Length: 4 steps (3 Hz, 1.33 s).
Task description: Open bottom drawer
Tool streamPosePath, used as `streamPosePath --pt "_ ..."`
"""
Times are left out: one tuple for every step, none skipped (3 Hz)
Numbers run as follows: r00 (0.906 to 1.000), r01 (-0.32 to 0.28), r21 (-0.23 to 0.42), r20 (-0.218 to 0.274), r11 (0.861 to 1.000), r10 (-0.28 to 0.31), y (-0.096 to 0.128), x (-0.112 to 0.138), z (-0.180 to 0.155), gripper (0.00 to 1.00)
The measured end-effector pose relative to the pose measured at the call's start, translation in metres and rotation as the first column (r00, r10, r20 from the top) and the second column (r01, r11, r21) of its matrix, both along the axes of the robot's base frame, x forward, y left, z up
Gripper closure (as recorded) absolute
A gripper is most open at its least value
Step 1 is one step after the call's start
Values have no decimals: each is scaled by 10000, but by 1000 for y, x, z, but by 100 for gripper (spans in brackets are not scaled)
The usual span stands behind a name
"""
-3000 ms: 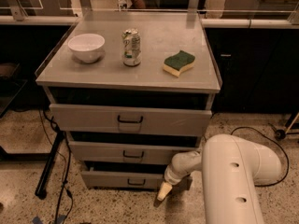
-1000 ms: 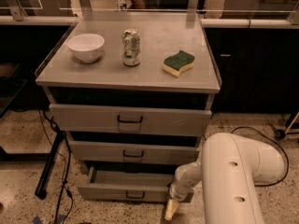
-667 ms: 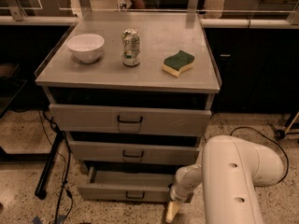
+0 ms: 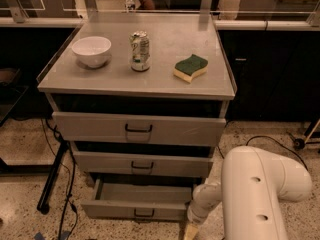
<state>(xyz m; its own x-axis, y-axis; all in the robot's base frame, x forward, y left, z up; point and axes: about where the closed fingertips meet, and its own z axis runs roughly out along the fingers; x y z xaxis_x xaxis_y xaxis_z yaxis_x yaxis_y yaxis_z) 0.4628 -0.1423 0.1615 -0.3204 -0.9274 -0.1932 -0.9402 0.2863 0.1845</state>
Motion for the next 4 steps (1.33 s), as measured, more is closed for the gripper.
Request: streamPosePath --pt "9998 183 -112 26 9998 -183 -18 -24 13 0" --pt "9994 9 -76 -348 10000 -12 -15 -48 10 0" --pt "9991 -47 -36 -422 10000 45 -14 -50 9 0" --pt "9967 -148 -50 -801 9999 144 -18 -75 10 0"
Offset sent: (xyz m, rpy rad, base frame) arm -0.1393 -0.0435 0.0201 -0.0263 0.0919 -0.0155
